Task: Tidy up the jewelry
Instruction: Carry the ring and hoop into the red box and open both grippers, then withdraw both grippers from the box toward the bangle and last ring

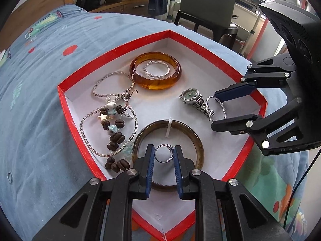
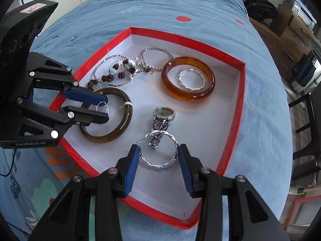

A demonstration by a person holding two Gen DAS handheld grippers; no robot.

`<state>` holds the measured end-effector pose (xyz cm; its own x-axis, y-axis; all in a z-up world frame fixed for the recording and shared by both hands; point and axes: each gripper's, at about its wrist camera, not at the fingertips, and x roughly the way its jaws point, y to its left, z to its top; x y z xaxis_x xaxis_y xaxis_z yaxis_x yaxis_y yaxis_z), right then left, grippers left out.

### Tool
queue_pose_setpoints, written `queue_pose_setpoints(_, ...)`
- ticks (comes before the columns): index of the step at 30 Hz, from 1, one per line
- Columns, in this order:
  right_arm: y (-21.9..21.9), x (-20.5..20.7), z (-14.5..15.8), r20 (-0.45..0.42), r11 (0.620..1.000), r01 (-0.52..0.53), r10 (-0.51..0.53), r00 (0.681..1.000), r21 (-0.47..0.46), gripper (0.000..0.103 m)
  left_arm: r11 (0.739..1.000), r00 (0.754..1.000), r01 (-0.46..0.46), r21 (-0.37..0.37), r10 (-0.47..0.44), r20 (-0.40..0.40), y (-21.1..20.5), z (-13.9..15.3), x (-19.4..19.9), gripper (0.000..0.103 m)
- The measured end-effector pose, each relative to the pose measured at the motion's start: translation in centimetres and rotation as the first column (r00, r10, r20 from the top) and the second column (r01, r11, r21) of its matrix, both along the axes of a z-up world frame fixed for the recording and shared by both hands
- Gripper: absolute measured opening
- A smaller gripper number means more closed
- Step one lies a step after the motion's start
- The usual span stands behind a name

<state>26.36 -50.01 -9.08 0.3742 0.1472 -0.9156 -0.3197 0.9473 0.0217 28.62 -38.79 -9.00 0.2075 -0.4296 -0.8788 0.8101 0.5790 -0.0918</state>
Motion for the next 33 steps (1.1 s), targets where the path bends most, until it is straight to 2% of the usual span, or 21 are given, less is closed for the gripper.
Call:
queue_pose_setpoints(4,0.1,0.1,0.0,-0.009,1.000,0.000,0.000,1.000,-0.006,0.039,1.000,1.000,-0.002,0.014,0.002,0.002,-0.1,0.1,0.3,0.021)
queue_pose_setpoints(10,0.3,0.2,0.1,-0.017,1.000,0.010,-0.010,1.000,-0.016,0.039,0.999,1.000,0.001,0.037,-0.001,0.005,-0.1,0.2,0.2,0.030)
queue_pose_setpoints(14,0.1,0.2,0.3,-0.021,1.000,0.025,-0.025,0.999,-0.012,0.039,1.000,1.000,-0.019,0.011,0.019,0.001,0.5,1.1,0.0,0.040)
queue_pose_setpoints(19,-0.2,-0.4,1.0,-0.023,0.999,0.050,-0.050,0.998,-0.011,0.041,0.999,0.999,-0.037,-0.008,0.037,0.030,1.9,3.1,-0.6,0.041)
queue_pose_setpoints(25,-0.4,-2.0,3.2,0.001,0.996,0.090,-0.090,0.996,-0.002,0.042,0.996,0.994,-0.076,-0.039,0.079,0.078,5.0,6.8,-2.0,0.046)
queue_pose_setpoints(33,2.2,-5.5,8.5,0.065,0.994,0.106,-0.107,0.992,0.014,0.042,0.983,0.974,-0.165,-0.085,0.176,0.143,11.5,11.1,-4.9,0.050)
